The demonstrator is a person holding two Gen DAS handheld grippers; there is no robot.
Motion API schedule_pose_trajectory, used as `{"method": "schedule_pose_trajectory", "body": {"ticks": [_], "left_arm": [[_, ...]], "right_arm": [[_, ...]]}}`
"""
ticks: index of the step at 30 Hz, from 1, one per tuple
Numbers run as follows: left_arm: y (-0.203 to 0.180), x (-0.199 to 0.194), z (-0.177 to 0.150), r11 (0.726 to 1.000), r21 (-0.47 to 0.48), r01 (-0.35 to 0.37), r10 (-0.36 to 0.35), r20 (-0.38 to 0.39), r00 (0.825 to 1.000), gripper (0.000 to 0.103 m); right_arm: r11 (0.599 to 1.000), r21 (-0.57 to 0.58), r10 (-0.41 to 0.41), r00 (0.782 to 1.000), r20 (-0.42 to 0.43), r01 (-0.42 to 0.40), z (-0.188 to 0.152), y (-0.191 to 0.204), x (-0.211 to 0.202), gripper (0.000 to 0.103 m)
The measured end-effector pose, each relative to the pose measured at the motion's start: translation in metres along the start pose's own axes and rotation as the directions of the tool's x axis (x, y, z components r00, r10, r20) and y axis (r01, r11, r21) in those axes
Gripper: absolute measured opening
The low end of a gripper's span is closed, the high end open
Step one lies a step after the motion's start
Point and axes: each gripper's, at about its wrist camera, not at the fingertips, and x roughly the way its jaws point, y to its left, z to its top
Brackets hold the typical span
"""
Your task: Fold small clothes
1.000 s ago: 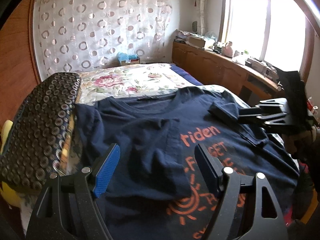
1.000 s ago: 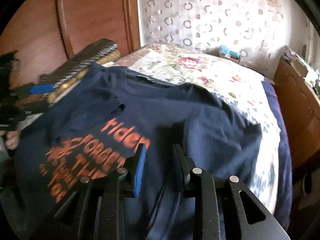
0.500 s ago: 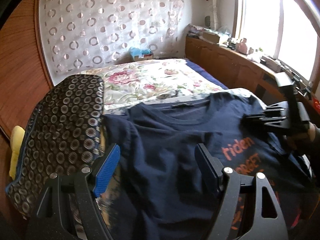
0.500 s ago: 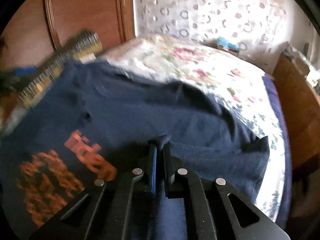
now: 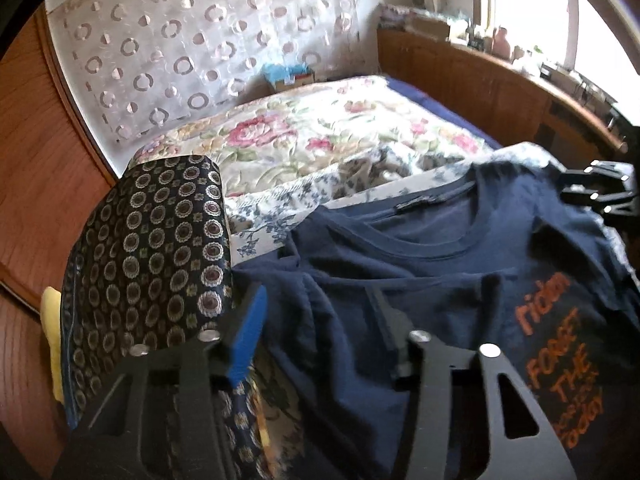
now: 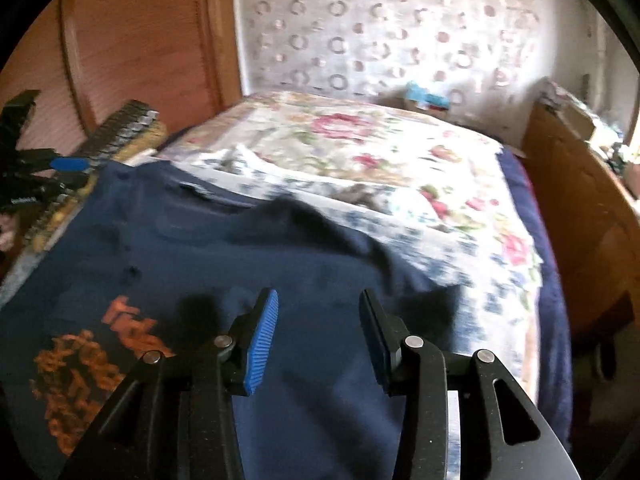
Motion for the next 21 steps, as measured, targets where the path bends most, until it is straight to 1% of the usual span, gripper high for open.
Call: {"method": "schedule_pose_trajectory", "body": {"ticks": [2, 4, 6, 9, 13, 16, 21], "left_arm": [[0.001, 0.009, 0.003, 1.000, -0.001, 0.004, -0.004, -0.031, 1.000, 0.033], [0.000, 0.017, 0.005, 1.000, -0.004, 0.003, -0.003, -0.054, 0.999, 0.033], [-0.001, 0.023, 0.005, 1.000, -0.002, -0.019, 0.019, -0.074, 0.997, 0.033], [0.000, 0.035, 0.006, 0.998, 0.002, -0.063, 0.063, -0.112, 0.992, 0.033], [-0.001, 0.049, 0.008, 0.994, 0.020, -0.107, 0.109, -0.146, 0.983, 0.033], [-0.004, 0.055, 0.010, 0.992, 0.032, -0.119, 0.123, -0.159, 0.980, 0.033], [-0.009, 0.064, 0.009, 0.992, 0.051, -0.115, 0.123, -0.188, 0.975, 0.033]], "right_arm": [[1.000, 0.019, -0.019, 1.000, -0.009, 0.020, -0.002, -0.007, 0.004, 0.044], [0.999, 0.036, -0.029, 0.999, -0.022, 0.030, -0.006, -0.013, 0.008, 0.044], [0.999, 0.039, -0.026, 0.999, -0.039, 0.028, -0.009, -0.016, 0.015, 0.044], [0.999, 0.022, -0.028, 0.998, -0.060, 0.029, -0.012, -0.010, 0.025, 0.044], [1.000, 0.019, -0.020, 0.999, -0.044, 0.021, -0.010, -0.007, 0.026, 0.044], [1.000, 0.023, -0.011, 0.999, -0.041, 0.012, -0.015, -0.011, 0.022, 0.045], [1.000, 0.015, -0.012, 0.999, -0.041, 0.013, -0.017, -0.016, 0.023, 0.047]]}}
